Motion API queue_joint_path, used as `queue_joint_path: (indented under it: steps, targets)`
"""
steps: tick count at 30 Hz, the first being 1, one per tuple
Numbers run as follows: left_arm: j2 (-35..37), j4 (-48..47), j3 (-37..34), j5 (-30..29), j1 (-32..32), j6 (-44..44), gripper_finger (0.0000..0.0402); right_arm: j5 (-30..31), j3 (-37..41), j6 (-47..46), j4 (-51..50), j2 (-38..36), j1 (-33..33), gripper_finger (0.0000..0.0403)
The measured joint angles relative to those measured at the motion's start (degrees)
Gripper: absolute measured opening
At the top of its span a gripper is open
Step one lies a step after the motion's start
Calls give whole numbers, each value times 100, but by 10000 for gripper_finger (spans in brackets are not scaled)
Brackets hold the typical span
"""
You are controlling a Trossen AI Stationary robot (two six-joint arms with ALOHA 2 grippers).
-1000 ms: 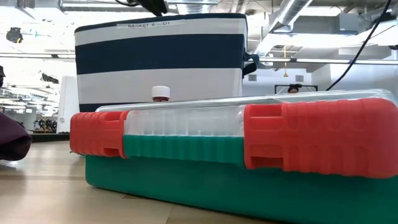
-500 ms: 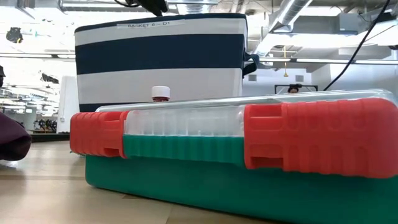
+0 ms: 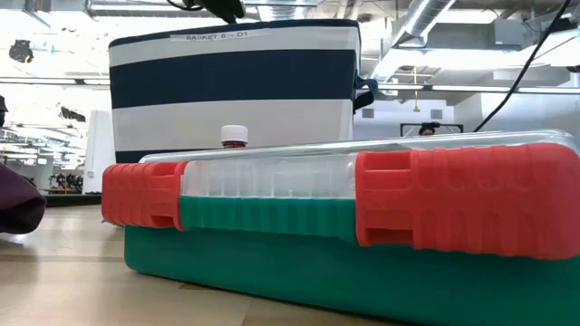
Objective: Pick & place medical supplies in basket/bin
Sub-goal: Put the blue bandage into the blue bin
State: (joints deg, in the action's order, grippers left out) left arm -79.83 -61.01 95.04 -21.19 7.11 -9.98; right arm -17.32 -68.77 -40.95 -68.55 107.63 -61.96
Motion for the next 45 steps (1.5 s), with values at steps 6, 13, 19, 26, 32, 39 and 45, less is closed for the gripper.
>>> queue_joint_path:
  steps: [6,13,19,26,32,39,45]
  targets:
    - [0,4,0,0,0,-4,170,9,34,-315,173,13,-135,224]
    - [0,4,0,0,0,-11,170,307,318,-511,315,-25,-325,224]
    - [0,4,0,-2,0,-15,170,667,356,-538,260,-24,-331,220]
    - [0,2,0,-4,0,22,170,734,358,-1076,282,12,-535,170]
    - [0,4,0,-6,0,33,170,656,337,-1074,209,13,-463,104]
    - [0,2,0,-9,0,44,170,647,-145,-1008,-1010,109,-59,75]
    - [0,9,0,-11,0,153,170,774,-937,-1011,-1780,79,184,74]
